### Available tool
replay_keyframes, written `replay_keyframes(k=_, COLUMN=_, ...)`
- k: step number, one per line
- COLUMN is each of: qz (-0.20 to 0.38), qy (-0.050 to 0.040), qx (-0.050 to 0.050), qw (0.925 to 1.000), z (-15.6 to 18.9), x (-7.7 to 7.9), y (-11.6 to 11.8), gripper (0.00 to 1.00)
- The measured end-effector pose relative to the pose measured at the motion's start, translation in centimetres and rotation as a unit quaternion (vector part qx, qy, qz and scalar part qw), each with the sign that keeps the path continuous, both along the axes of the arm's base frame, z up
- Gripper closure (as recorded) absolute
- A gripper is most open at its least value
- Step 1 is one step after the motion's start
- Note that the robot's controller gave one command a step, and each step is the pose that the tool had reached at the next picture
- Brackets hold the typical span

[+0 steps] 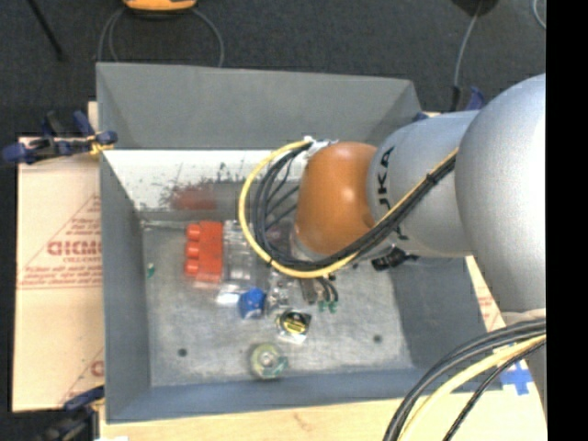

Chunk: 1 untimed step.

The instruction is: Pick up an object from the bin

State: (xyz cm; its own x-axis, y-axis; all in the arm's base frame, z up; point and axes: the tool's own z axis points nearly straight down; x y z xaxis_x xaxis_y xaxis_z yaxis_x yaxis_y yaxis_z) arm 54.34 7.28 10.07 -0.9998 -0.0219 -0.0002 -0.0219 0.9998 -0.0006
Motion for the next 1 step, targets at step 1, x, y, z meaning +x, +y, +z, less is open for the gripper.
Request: replay_keyframes(k=1, qz=-0.091, qy=-0.0049, qx=0.001, qw=0.9959, z=11.86, x=0.64, y=-0.45, gripper=1.0)
